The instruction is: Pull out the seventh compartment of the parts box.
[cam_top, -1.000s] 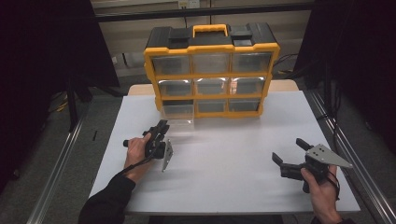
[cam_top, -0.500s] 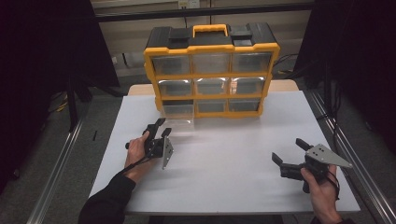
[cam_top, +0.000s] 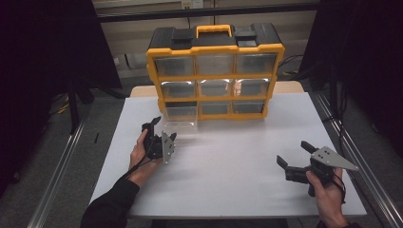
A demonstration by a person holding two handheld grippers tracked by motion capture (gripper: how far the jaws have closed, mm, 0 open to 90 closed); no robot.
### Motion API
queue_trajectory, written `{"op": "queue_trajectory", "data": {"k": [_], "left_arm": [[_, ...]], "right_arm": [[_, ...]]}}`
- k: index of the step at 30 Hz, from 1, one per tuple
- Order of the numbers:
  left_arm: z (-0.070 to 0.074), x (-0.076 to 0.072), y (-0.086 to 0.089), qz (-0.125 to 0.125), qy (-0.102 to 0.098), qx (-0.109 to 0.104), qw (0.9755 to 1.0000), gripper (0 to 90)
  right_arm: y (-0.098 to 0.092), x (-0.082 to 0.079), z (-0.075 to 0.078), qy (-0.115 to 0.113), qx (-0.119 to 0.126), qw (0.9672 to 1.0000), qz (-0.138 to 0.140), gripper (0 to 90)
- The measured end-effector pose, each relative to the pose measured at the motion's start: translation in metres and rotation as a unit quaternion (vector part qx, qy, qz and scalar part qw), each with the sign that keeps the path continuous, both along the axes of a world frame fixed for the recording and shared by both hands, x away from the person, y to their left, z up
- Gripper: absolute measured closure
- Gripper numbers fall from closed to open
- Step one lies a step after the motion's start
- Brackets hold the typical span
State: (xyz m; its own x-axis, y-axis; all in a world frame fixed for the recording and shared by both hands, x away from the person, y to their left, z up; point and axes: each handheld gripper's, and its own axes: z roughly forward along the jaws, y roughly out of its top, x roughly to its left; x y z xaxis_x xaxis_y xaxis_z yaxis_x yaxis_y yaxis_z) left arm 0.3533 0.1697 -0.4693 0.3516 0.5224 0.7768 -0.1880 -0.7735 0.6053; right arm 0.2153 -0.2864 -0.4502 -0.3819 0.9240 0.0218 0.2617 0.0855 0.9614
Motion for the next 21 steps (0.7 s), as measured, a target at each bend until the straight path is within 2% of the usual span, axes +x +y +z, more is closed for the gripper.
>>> {"op": "queue_trajectory", "data": {"k": [3, 4, 5, 6, 7, 10, 11, 12, 13, 14, 15, 16, 17, 19, 20, 21], "left_arm": [[0.005, 0.001, 0.002, 0.012, 0.028, -0.034, 0.999, 10.9], [0.006, 0.002, 0.003, 0.01, 0.044, -0.055, 0.9975, 9.3], [0.007, 0.002, 0.003, 0.014, 0.065, -0.077, 0.9948, 7.5], [0.008, 0.002, 0.004, 0.011, 0.077, -0.096, 0.9923, 6.5], [0.01, 0.003, 0.005, 0.009, 0.096, -0.114, 0.9887, 6.0], [0.016, 0.003, 0.008, 0.004, 0.142, -0.177, 0.9739, 5.2], [0.017, 0.003, 0.009, 0.009, 0.15, -0.201, 0.9679, 4.8], [0.018, 0.003, 0.01, 0.016, 0.155, -0.216, 0.964, 4.7], [0.019, 0.003, 0.011, 0.014, 0.169, -0.234, 0.9573, 4.0], [0.02, 0.003, 0.013, 0.014, 0.183, -0.246, 0.9519, 3.9], [0.021, 0.003, 0.014, 0.011, 0.191, -0.254, 0.9481, 3.8], [0.022, 0.003, 0.016, 0.016, 0.205, -0.262, 0.9428, 3.6], [0.022, 0.004, 0.015, 0.012, 0.214, -0.29, 0.9328, 3.6], [0.023, 0.005, 0.018, 0.013, 0.24, -0.32, 0.9162, 3.6], [0.023, 0.006, 0.019, 0.012, 0.248, -0.328, 0.9115, 3.6], [0.024, 0.005, 0.019, 0.015, 0.249, -0.329, 0.9106, 3.6]], "right_arm": [[0.0, 0.0, 0.0, 0.0, 0.0, 1.0, 0.0, 0.0], [0.0, 0.0, 0.0, -0.001, 0.0, 1.0, 0.001, 0.0], [0.0, 0.0, 0.0, -0.001, 0.0, 1.0, 0.0, 0.0], [0.0, 0.0, 0.0, -0.001, 0.0, 1.0, 0.0, 0.0], [0.0, 0.0, 0.0, -0.001, -0.001, 1.0, 0.0, 0.0], [0.0, 0.0, 0.0, -0.001, -0.001, 1.0, 0.0, 0.0], [0.0, 0.0, 0.0, -0.002, -0.001, 1.0, -0.001, 0.0], [0.0, 0.0, 0.0, -0.002, -0.001, 1.0, -0.001, 0.0], [-0.001, 0.0, 0.0, -0.001, -0.001, 1.0, -0.002, 0.0], [-0.001, 0.001, -0.001, -0.003, -0.002, 1.0, -0.003, 0.0], [-0.001, 0.001, -0.001, -0.002, 0.0, 1.0, -0.002, 0.0], [-0.002, 0.001, -0.001, -0.001, 0.001, 1.0, -0.002, 0.0], [-0.002, 0.001, -0.001, -0.001, 0.003, 1.0, -0.004, 0.0], [-0.003, 0.002, -0.003, 0.003, 0.006, 1.0, -0.005, 0.0], [-0.004, 0.002, -0.003, 0.003, 0.007, 1.0, -0.005, 0.0], [-0.004, 0.002, -0.003, 0.003, 0.009, 0.9999, -0.004, 0.0]]}}
